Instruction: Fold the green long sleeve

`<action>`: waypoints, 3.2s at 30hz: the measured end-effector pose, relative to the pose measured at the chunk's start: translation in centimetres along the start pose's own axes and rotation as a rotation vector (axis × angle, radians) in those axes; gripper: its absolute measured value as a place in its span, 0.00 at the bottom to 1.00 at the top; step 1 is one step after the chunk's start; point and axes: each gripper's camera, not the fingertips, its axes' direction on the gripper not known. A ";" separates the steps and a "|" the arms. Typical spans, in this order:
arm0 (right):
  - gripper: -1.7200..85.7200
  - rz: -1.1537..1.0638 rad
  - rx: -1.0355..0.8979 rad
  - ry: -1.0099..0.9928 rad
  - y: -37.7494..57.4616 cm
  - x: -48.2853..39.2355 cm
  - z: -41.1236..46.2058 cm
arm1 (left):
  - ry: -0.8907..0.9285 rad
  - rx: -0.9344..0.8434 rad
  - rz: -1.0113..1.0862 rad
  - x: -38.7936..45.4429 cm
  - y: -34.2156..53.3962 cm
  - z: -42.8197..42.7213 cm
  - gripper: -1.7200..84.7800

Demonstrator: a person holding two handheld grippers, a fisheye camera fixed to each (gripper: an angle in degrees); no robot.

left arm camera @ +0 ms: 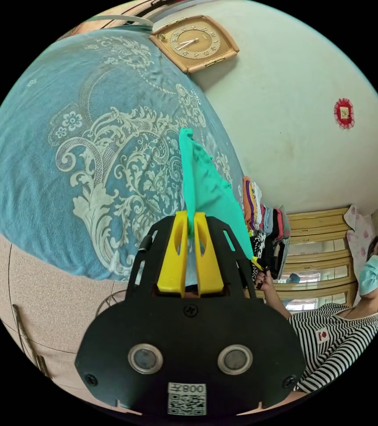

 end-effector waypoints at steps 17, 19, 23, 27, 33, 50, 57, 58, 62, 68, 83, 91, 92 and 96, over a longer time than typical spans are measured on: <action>0.03 0.047 -0.034 -0.034 0.8 0.3 1.0 | -0.054 -0.271 0.572 20.9 14.2 22.4 0.10; 0.03 0.018 -0.029 -0.034 0.3 -0.8 1.0 | 0.016 -0.330 0.715 25.5 16.5 27.1 0.11; 0.03 -0.049 -0.032 -0.018 -0.9 -3.0 1.0 | 0.003 -0.447 1.010 34.1 22.1 36.2 0.15; 0.03 -0.098 -0.046 -0.012 -1.7 -4.3 1.1 | -0.209 -0.433 1.196 38.3 26.1 41.0 0.15; 0.03 -0.167 -0.036 -0.054 -3.4 -5.4 1.9 | -0.302 -0.357 1.179 40.0 28.6 43.9 0.06; 0.15 0.124 0.195 -0.263 -17.1 4.3 7.2 | -0.159 -0.328 0.917 38.5 29.7 46.1 0.04; 0.16 0.223 0.141 -0.274 -21.2 5.9 11.2 | -0.122 -0.375 0.924 38.1 30.3 46.9 0.04; 0.15 0.225 0.132 -0.277 -21.8 5.9 11.9 | -0.113 -0.386 0.923 37.9 30.4 46.9 0.04; 0.11 0.240 0.123 -0.321 -23.7 5.6 13.9 | -0.115 -0.397 0.943 37.5 30.2 46.2 0.04; 0.05 0.250 0.134 -0.328 -25.3 3.9 15.7 | -0.081 -0.399 0.932 36.0 29.0 43.2 0.04; 0.04 0.077 0.228 -0.397 -28.3 -10.9 23.5 | 0.177 -0.190 0.646 25.0 20.0 22.3 0.04; 0.04 -0.063 0.119 -0.319 -31.9 -23.1 35.5 | 0.271 0.020 0.327 12.4 14.8 7.7 0.04; 0.04 -0.072 0.091 -0.311 -32.4 -24.5 37.8 | 0.253 0.047 0.286 10.4 14.3 5.8 0.04; 0.04 -0.109 0.008 -0.216 -33.6 -28.5 44.8 | 0.231 0.085 0.165 4.8 13.1 1.2 0.04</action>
